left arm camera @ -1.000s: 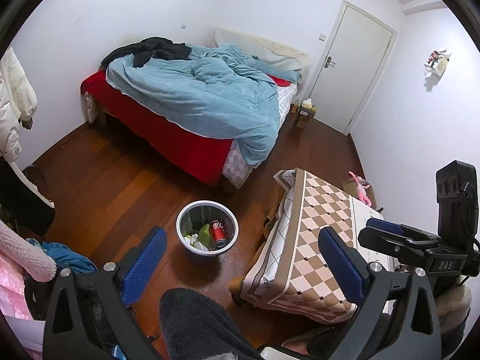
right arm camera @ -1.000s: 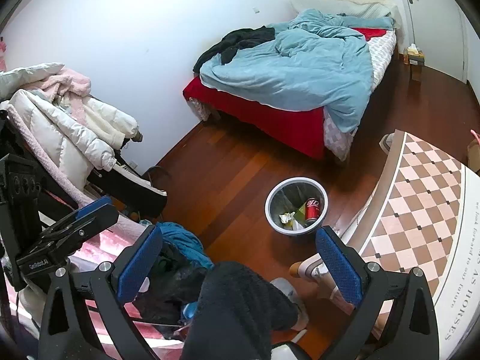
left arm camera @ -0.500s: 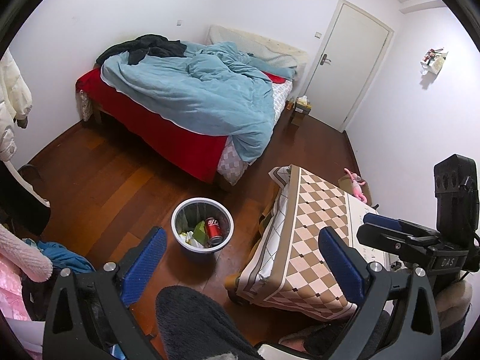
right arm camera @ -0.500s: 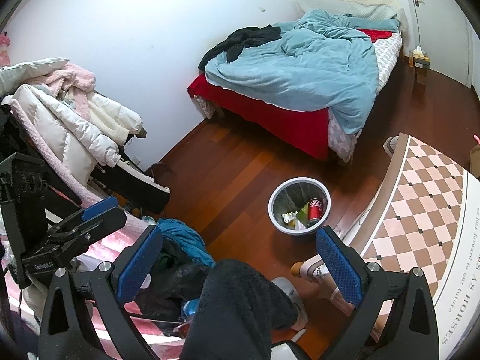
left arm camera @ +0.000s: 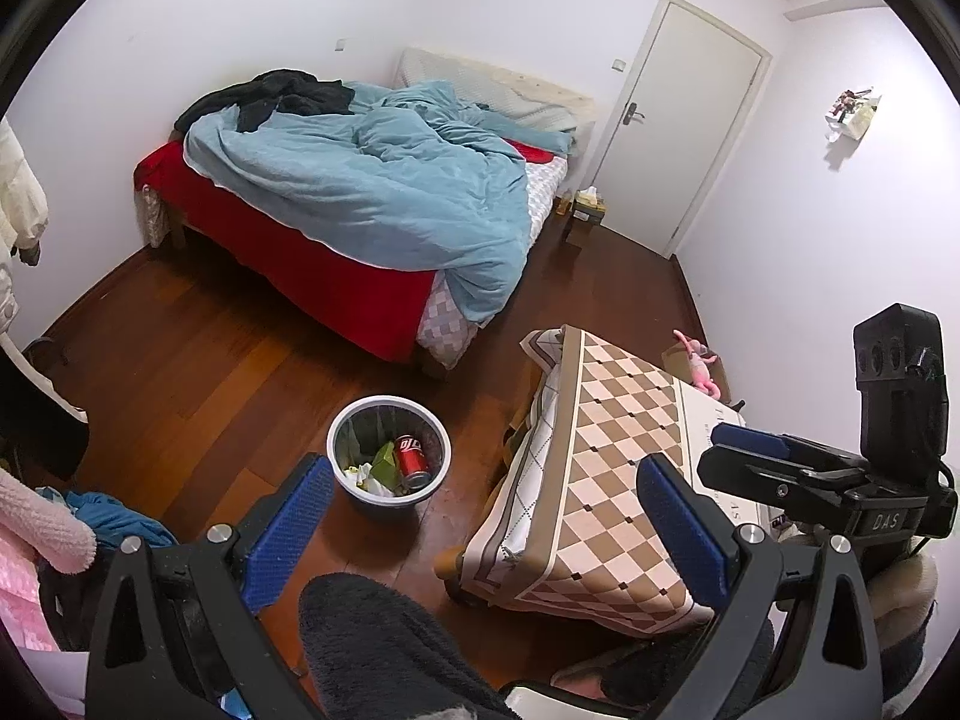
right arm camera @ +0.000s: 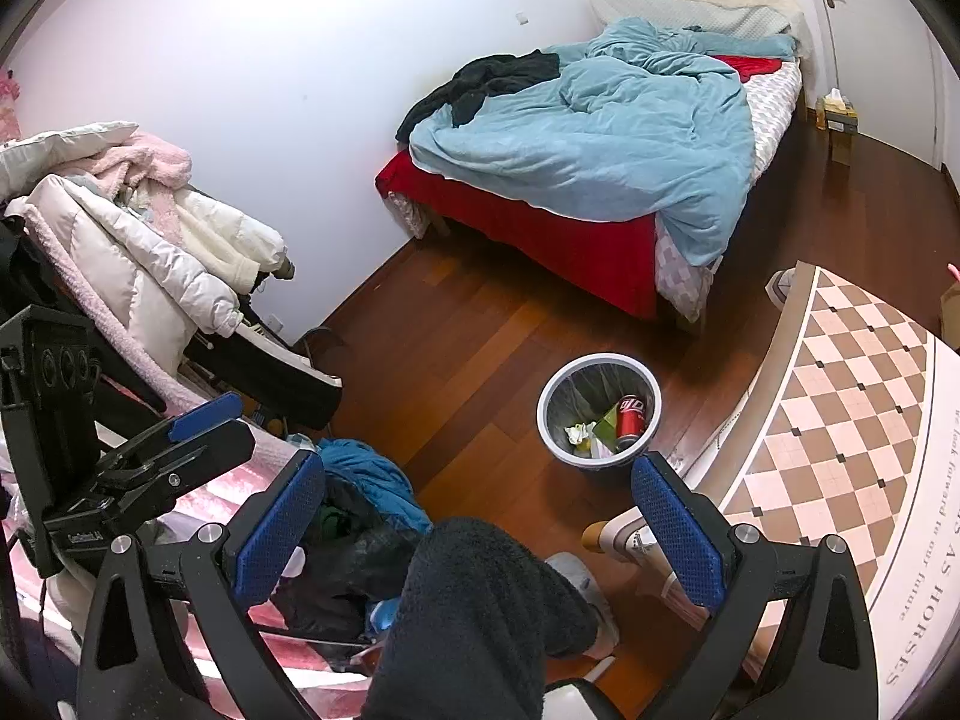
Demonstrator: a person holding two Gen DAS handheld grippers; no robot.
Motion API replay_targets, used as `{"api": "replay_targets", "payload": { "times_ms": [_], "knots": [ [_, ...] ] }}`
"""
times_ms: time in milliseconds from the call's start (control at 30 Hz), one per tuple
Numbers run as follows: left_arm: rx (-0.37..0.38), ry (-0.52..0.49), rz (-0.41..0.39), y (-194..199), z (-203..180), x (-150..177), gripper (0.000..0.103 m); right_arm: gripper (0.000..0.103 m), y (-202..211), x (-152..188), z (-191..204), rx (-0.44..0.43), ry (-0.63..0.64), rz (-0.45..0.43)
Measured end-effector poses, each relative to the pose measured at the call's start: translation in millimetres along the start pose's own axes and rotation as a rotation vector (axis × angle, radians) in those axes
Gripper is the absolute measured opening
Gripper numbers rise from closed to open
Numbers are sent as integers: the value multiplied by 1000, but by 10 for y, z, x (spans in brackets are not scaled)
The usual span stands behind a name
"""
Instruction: Collect trash
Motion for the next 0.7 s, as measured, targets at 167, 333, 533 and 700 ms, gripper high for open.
{"api": "replay_targets", "payload": {
  "times_ms": [167,333,533,700],
  "knots": [
    [11,0,1,7,-8,-11,103,103,11,-1,-9,1,0,-4],
    [10,1,0,10,-1,-11,103,103,38,-7,-3,-5,3,-5],
    [8,1,0,12,11,-19,103,103,56,-13,-6,-8,5,-3],
    [7,2,1,13,20,-21,103,103,55,-12,0,-10,6,-2]
  ]
}}
Point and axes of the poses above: each gripper's, at about its wrist camera, not at the fingertips, and y roughly against the way its jaws point, z to its left, x to its underside, the point moved 7 cm from there along -y, roughly the way its jaws point, and after that the axes turned 13 degrees about -z, right-handed, at the moved point
